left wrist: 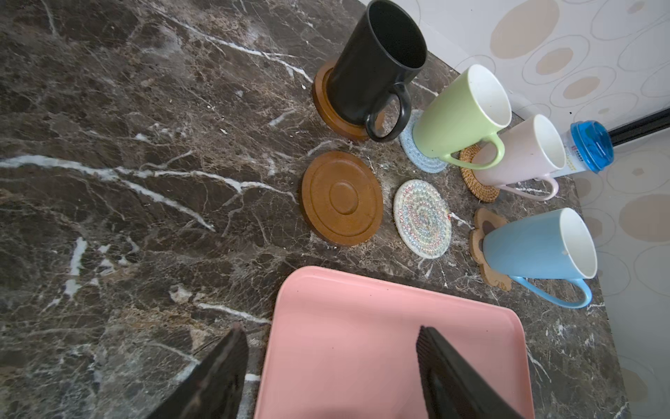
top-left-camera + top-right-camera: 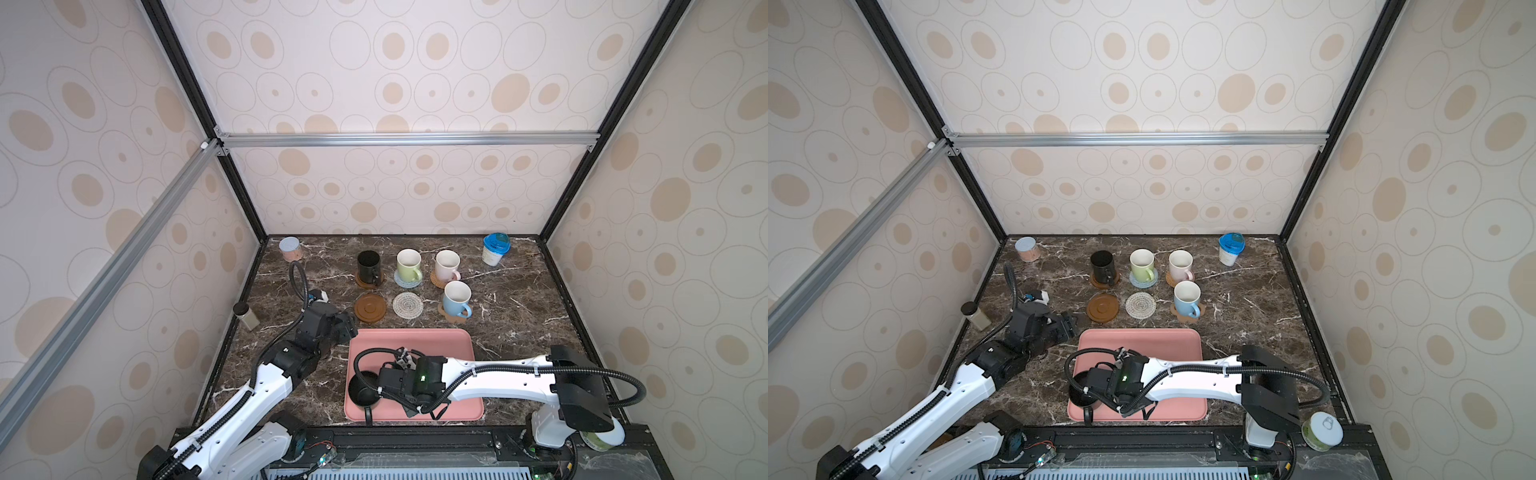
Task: Place cups on coasters
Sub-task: Pick up the cup from the tray.
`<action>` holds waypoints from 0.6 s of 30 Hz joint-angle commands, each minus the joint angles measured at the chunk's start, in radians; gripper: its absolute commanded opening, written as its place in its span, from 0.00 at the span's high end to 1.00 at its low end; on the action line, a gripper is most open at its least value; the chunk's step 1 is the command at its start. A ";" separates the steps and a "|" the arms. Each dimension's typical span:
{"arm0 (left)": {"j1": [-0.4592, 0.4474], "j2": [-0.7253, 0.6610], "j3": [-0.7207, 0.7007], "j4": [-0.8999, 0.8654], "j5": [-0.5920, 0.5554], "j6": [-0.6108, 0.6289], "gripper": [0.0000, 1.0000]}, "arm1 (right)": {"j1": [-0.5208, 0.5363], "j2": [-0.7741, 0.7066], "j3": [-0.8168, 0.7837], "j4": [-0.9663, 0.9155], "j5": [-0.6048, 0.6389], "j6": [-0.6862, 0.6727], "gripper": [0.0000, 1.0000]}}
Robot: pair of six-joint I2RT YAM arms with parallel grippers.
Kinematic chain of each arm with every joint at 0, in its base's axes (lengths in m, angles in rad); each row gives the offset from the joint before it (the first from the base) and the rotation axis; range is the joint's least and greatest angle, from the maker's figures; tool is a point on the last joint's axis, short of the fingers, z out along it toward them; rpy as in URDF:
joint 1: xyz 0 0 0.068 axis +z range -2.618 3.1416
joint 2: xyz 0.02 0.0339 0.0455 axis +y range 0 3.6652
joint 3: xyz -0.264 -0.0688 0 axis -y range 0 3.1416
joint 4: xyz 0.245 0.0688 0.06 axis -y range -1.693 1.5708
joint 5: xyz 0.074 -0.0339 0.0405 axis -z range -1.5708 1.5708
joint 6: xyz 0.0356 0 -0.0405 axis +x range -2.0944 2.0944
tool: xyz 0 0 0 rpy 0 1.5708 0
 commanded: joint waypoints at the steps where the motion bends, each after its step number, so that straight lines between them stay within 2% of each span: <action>1: 0.008 -0.009 0.024 -0.032 -0.024 -0.008 0.25 | -0.001 -0.042 -0.017 0.020 0.070 -0.026 0.86; 18: 0.008 -0.037 0.027 -0.057 -0.044 -0.012 0.25 | -0.053 -0.205 -0.060 0.096 0.132 -0.196 0.91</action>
